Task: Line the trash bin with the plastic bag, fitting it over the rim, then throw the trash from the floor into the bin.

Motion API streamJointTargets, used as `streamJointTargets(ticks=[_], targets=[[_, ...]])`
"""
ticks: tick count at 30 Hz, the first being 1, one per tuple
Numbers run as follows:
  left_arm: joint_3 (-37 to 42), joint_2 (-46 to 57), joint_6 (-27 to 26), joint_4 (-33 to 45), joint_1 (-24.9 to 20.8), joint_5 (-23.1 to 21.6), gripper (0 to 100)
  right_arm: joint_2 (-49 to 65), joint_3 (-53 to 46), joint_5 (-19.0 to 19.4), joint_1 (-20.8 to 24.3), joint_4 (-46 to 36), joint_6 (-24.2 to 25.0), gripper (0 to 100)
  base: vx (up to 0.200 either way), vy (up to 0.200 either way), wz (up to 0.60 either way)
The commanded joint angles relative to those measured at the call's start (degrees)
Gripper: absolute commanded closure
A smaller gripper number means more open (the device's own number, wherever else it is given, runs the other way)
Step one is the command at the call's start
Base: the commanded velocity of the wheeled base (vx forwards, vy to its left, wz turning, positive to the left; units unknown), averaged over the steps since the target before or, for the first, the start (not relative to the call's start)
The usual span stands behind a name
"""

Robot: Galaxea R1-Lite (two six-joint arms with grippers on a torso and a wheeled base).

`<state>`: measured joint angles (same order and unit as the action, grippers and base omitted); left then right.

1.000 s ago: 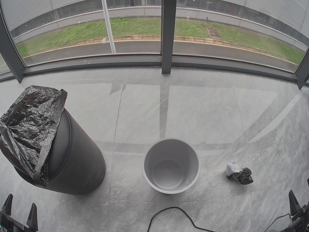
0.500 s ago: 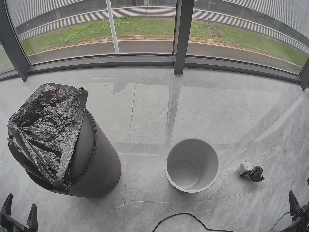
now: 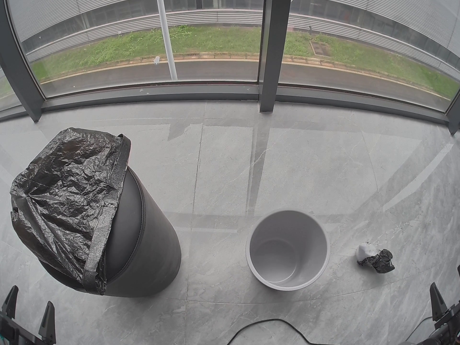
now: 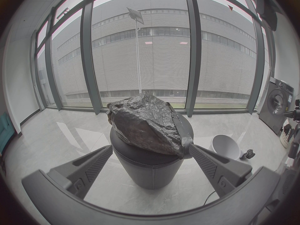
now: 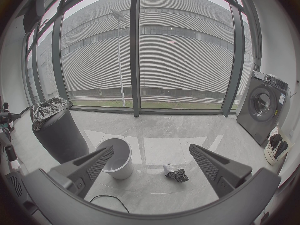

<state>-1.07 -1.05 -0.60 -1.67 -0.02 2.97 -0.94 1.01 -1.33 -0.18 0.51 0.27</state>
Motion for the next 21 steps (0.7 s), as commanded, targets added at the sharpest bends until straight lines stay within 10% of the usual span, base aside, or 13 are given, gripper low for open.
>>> streamJointTargets(ticks=[1,10,21], targets=[[-18.79,-16.79,3.59,-6.86,-1.82,-1.74,0,0.59,-1.01,0.01,0.01,0.1,0.0,0,0.0,0.0,0.0],[-29.07,-43.95,6.13,1.41,-15.44,-8.34,0,0.68,-1.01,0.01,0.01,0.02,0.0,0,0.0,0.0,0.0],[-31.01,-62.14,6.4,2.02,-16.06,-12.38,0,0.68,-1.01,0.01,0.01,0.1,0.0,0,0.0,0.0,0.0]])
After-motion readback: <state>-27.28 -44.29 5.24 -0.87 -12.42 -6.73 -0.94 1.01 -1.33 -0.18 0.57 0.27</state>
